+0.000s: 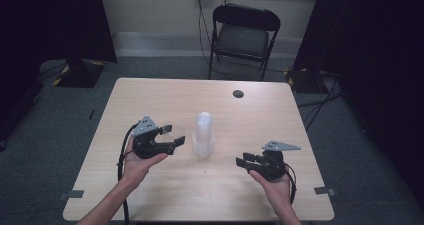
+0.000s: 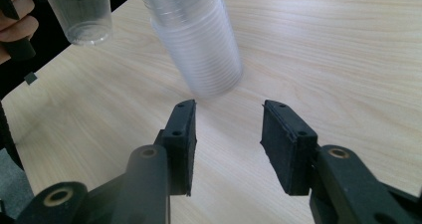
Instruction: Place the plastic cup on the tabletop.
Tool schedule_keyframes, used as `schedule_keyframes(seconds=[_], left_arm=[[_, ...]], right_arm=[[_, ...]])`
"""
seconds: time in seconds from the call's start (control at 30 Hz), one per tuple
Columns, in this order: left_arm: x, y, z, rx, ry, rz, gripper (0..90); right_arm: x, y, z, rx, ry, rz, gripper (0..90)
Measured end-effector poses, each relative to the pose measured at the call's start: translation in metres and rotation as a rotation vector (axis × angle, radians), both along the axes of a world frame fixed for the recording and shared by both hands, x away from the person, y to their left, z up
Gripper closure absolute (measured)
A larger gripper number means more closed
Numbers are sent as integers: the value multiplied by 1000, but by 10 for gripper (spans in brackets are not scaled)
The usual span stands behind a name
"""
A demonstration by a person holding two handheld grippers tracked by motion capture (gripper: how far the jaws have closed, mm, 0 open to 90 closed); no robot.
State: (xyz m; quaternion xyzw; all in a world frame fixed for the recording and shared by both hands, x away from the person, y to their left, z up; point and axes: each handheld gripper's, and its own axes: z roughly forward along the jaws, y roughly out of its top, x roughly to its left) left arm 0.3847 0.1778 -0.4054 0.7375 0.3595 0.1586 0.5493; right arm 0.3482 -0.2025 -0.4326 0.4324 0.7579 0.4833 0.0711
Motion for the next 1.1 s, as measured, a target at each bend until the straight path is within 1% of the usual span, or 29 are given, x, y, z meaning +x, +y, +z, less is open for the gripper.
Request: schedule_keyframes(seconds=[0.07, 0.1, 0.17, 0.23, 0.27, 0.3, 0.33, 0.4, 0.47, 0.5, 0.53, 0.6, 0.67, 0.7, 0.73, 0.83, 0.87, 0.93, 1.03, 1.1], left_arm=[[3, 2, 0, 10, 0, 9, 306], [5, 4, 1, 14, -9, 25, 306], [8, 6, 3, 11, -16, 41, 305], [12, 9, 6, 21, -35, 61, 305], [14, 11, 7, 15, -40, 67, 305], [16, 12, 7, 19, -33, 76, 305], [18, 13, 7, 16, -36, 84, 305], [23, 14, 7, 30, -30, 94, 306], [27, 13, 7, 34, -41, 98, 306], [30, 13, 7, 49, -51, 99, 305], [32, 12, 6, 48, -59, 108, 304], [37, 12, 3, 70, -47, 110, 300], [42, 12, -1, 88, -44, 124, 297], [45, 12, -4, 83, -39, 126, 296], [47, 12, -6, 91, -40, 126, 295], [55, 12, -13, 90, -24, 125, 292], [56, 11, -15, 92, -19, 131, 292], [61, 12, -19, 105, -23, 136, 291], [68, 14, -26, 94, -14, 162, 288], [73, 15, -29, 97, -8, 166, 286]], right_arm=[[1, 0, -1, -1, 2, -6, 575], [1, -1, -1, 3, 4, -8, 575], [2, -1, -3, 4, 9, -9, 573], [2, -1, -4, -1, 10, -5, 572], [2, -1, -4, -1, 10, -5, 572], [2, -1, -4, -5, 9, -3, 571], [1, -1, -5, -6, 11, -4, 571], [1, -1, -5, -3, 14, -3, 571], [2, -2, -6, 1, 13, -2, 570], [3, -2, -6, 0, 14, -2, 570], [3, -3, -7, -1, 13, 0, 570], [4, -4, -7, -2, 15, -4, 568], [4, -5, -8, -2, 18, -8, 567], [4, -6, -8, -4, 16, -8, 566], [4, -6, -8, -6, 17, -9, 566], [4, -6, -8, -11, 21, -13, 565], [4, -6, -9, -11, 20, -14, 564], [4, -5, -9, -12, 21, -19, 563], [3, -5, -10, -16, 21, -24, 562], [2, -5, -10, -18, 21, -23, 562]])
